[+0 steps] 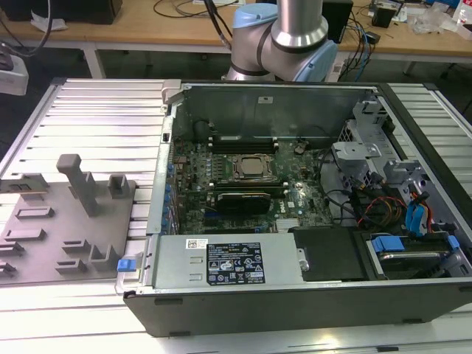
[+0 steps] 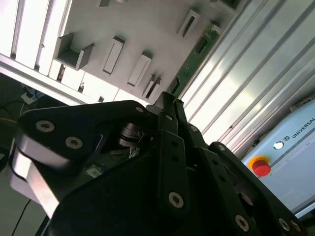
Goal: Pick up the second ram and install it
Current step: 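Pick up the second ram and move it above second insertion slot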
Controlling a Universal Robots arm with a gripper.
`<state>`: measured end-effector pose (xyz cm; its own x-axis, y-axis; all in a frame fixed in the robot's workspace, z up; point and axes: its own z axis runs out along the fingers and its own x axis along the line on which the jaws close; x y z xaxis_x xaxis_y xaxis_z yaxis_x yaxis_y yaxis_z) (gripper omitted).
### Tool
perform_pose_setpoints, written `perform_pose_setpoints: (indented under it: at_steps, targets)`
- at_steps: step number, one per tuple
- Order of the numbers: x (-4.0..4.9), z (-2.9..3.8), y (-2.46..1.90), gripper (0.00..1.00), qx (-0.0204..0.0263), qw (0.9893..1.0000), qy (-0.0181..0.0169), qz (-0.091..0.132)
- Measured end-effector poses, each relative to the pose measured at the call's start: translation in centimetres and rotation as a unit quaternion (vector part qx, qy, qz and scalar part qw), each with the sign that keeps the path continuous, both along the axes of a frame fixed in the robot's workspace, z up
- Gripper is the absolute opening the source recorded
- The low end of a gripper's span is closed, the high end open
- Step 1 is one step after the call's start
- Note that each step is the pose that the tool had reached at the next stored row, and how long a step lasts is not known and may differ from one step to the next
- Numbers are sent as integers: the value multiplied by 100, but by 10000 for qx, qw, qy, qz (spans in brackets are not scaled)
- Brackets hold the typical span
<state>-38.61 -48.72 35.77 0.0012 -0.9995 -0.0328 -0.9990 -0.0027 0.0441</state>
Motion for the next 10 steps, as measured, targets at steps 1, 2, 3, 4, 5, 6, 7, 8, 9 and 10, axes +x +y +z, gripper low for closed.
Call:
perform_pose_setpoints:
  at_steps: [1, 2, 3, 4, 5, 6, 7, 8, 9, 10]
  targets:
    - [0, 14, 1, 13, 0, 10000, 0, 0]
    - [0, 39, 2, 13, 0, 10000, 0, 0]
    - [0, 70, 3, 13, 0, 10000, 0, 0]
    - [0, 105, 4, 13, 0, 10000, 0, 0]
    - [0, 129, 5, 13, 0, 10000, 0, 0]
    - [0, 143, 6, 13, 0, 10000, 0, 0]
    - [0, 161, 6, 13, 0, 10000, 0, 0]
    - [0, 189, 7, 13, 0, 10000, 0, 0]
    - [0, 337, 14, 13, 0, 10000, -1, 0]
    - [0, 416, 16, 13, 1, 10000, -1, 0]
